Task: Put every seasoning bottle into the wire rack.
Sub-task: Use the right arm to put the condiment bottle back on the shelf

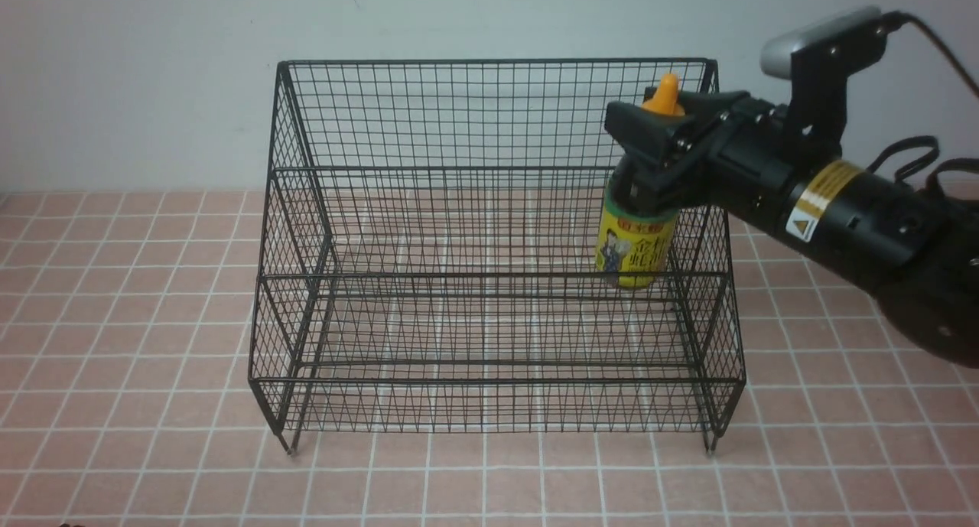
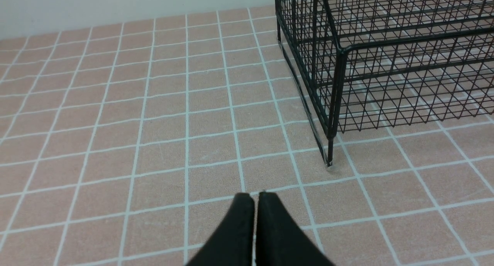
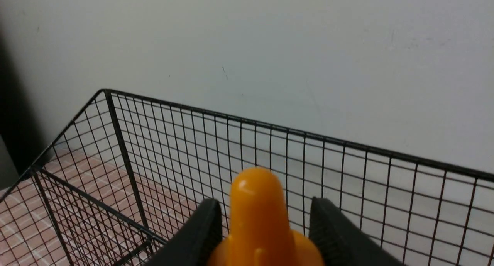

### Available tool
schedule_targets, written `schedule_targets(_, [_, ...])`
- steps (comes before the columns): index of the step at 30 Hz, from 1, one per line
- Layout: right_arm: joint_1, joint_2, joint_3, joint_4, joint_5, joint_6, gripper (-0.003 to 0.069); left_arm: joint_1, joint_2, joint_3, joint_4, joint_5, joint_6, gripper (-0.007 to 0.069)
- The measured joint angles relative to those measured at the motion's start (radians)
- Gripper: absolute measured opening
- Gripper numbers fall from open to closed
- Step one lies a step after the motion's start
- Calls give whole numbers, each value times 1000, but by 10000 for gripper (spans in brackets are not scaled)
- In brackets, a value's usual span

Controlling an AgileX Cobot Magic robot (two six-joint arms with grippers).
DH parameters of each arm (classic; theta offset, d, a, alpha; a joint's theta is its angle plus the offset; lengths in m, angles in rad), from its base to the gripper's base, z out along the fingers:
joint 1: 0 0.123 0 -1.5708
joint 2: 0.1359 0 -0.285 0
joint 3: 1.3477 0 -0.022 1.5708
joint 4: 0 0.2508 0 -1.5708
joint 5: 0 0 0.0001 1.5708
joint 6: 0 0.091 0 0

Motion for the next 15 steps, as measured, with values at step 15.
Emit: schedule_targets(15, [0,69,-6,-14,46,-5,276,0,0,0,0,0,0,-7])
